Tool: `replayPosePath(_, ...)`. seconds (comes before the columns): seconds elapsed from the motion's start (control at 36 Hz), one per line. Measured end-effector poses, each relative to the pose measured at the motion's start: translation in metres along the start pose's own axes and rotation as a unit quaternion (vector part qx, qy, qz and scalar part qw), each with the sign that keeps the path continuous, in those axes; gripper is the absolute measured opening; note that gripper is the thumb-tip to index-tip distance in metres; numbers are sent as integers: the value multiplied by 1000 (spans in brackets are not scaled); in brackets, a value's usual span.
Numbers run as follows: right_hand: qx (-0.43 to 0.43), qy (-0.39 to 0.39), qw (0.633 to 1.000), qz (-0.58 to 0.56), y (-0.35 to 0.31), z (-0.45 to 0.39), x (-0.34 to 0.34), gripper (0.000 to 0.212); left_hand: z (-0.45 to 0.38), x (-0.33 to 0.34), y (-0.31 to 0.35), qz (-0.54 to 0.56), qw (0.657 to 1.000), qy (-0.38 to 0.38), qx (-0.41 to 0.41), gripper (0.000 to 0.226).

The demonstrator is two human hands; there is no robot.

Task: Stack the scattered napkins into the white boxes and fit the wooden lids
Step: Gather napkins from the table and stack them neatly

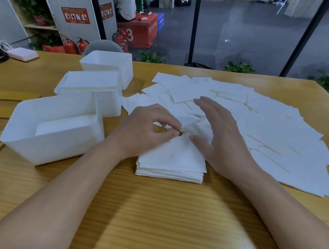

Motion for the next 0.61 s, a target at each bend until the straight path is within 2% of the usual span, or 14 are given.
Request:
replayPosePath(0.17, -52, 12, 998, 24, 0, -4, 10, 34, 0, -1, -5, 19, 1000, 3, 10, 14)
replayPosePath(0.22, -71, 40, 996, 25, -3, -5, 8, 17, 0, -2, -5, 44, 999, 4, 19, 14)
replayPosePath(0.28, -60, 79, 995, 16, -7, -4, 4, 9, 0, -1, 1, 69, 997, 1, 28, 24)
replayPosePath(0.36, 26, 100, 989, -107, -14, 1, -6, 6, 0, -2, 6, 50, 998, -20, 12, 56)
replayPosePath(0.42, 65, 108, 968, -218, -16, 3, -12, 7, 0, -2, 4, 11, 1000, -21, -19, 64)
replayPosePath(0.44, 67, 114, 959, -249, -17, 3, -16, 7, -1, -2, 1, -2, 1000, -8, -29, 56)
replayPosePath(0.53, 76, 112, 944, -300, -13, 5, -22, 8, -5, -3, -7, -2, 998, 56, -32, 8)
replayPosePath(0.61, 107, 99, 937, -318, -10, 6, -26, 8, -6, -7, -8, 51, 995, 85, -10, 9)
Point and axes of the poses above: each hand's wrist, its own z-axis away from the middle knuckle, its own x-axis out of the palm, y = z × x, the point moved 1 cm from there along -z, towards the middle knuckle, and after that the axes turned 2 degrees about z, right-handed, at the moved point
